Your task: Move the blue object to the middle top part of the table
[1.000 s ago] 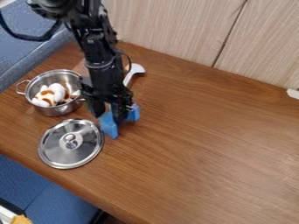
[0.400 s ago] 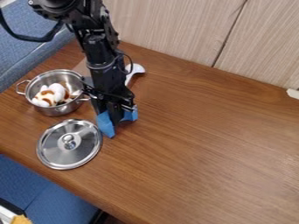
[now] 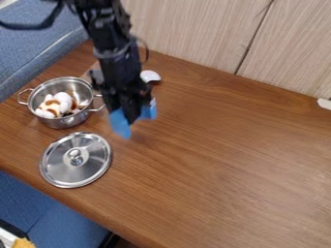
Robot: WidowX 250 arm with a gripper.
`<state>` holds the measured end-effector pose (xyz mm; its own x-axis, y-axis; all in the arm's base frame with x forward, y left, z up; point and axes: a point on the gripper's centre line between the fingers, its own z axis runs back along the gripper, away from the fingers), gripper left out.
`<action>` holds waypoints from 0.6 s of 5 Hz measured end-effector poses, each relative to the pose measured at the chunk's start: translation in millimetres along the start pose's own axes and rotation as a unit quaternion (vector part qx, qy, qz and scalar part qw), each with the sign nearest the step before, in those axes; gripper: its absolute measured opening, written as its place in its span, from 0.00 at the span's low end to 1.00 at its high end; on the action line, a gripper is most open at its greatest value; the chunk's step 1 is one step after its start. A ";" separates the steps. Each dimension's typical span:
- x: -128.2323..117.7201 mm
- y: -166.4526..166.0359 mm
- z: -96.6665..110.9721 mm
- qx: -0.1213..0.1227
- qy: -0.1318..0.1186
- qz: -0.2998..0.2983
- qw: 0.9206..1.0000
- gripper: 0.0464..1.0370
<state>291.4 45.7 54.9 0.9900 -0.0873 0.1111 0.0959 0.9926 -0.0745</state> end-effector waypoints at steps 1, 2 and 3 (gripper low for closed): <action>22.9 -8.8 20.0 -0.008 -0.018 0.019 1.000 0.28; 52.9 -24.9 39.6 -0.005 -0.044 0.031 0.999 0.28; 82.1 -45.9 34.8 0.004 -0.039 0.032 0.999 0.28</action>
<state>364.6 -4.1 102.0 0.9828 -0.0168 0.1841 0.0313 0.9966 -0.0764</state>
